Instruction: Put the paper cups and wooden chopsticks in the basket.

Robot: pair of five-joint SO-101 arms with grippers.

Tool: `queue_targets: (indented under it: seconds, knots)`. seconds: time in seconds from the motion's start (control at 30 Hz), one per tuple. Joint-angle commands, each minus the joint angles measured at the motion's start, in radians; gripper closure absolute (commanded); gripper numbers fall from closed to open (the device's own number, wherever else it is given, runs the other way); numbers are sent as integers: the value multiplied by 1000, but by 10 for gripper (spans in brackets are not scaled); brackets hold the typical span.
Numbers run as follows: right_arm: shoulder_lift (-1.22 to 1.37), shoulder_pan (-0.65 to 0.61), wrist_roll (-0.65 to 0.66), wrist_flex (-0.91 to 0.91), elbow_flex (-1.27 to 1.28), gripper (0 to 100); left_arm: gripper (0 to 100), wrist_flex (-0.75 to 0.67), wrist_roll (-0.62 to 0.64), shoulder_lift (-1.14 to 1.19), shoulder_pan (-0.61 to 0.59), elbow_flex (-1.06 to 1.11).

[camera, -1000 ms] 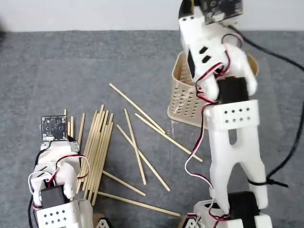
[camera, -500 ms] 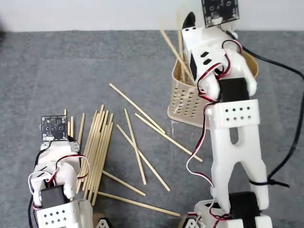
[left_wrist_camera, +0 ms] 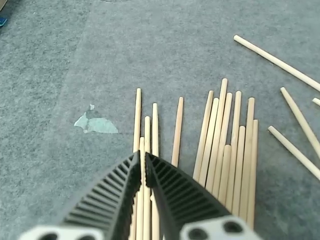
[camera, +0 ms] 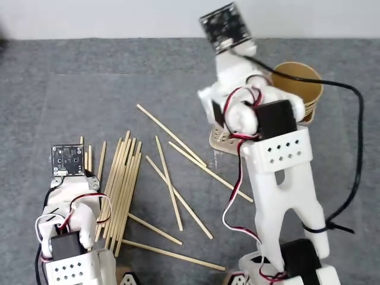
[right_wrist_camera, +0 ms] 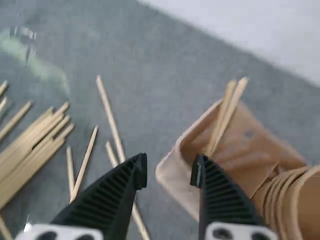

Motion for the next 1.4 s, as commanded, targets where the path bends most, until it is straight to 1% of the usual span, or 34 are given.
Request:
queue_targets:
  seconds: [0.0,0.13,0.3,0.5,0.67,0.8,1.0,1.27,1.3,1.37]
  knots:
    - [5,-44,-6,65,8,837,987,-23,-9,-20,-2,-7]
    - [33,-119,-11,41,169,814,987,-23,-9,-20,-2,-7]
    - [117,-206,-166,-110,334,792,987,-23,-9,-20,-2,-7]
    - [295,-305,-178,-194,370,789,987,-23,-9,-20,-2,-7]
    - [429,-360,-178,-265,370,790,987,-23,-9,-20,-2,-7]
    - [492,-386,-178,-306,370,790,987,-23,-9,-20,-2,-7]
    - [552,-392,-178,-354,368,792,987,-23,-9,-20,-2,-7]
    - [624,-386,-172,-351,368,798,987,-31,-9,-20,-2,-7]
    - [631,-386,-172,-349,368,817,987,-31,-9,-20,-2,-7]
    - [647,-386,-172,-354,368,886,987,-29,-9,-20,-2,-7]
